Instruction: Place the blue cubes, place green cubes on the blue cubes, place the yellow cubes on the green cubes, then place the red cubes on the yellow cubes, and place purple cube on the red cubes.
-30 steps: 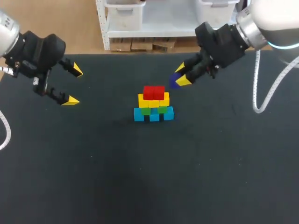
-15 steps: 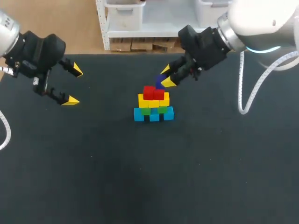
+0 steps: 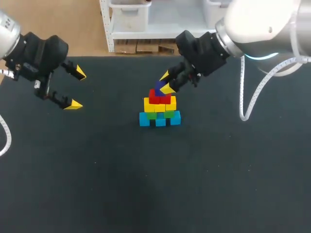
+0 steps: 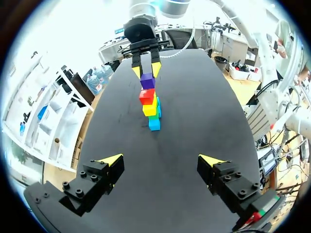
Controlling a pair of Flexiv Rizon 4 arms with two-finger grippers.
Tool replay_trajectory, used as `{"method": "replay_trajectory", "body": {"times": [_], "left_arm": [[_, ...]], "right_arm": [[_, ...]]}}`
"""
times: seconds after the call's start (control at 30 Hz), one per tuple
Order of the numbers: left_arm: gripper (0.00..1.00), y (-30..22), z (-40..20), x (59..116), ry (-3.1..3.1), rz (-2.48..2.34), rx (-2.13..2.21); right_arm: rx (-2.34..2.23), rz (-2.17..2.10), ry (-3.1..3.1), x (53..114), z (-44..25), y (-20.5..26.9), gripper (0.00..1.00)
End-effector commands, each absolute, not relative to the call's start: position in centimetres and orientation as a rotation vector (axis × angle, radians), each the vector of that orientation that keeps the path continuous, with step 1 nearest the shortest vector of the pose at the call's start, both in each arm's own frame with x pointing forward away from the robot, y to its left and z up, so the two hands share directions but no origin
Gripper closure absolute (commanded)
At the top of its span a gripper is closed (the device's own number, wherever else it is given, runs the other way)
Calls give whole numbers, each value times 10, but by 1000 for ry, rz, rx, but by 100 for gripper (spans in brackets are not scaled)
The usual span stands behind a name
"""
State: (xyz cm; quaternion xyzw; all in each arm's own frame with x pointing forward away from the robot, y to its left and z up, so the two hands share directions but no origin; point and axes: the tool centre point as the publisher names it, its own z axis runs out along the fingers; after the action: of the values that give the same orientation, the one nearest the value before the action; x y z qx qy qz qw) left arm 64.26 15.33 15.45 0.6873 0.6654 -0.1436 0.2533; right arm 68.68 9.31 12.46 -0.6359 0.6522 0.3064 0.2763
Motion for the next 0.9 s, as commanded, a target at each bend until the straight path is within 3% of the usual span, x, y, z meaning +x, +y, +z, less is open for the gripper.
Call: {"method": "replay_trajectory", "body": {"times": [0.03, 0.9], "left_arm": [[0, 155, 153, 642, 1800, -392, 1867], [0, 155, 153, 642, 1800, -392, 1867]], "right_arm": [[-1708, 818, 1758, 689, 125, 93, 100], [-1710, 817, 1777, 695, 119, 93, 100]]}}
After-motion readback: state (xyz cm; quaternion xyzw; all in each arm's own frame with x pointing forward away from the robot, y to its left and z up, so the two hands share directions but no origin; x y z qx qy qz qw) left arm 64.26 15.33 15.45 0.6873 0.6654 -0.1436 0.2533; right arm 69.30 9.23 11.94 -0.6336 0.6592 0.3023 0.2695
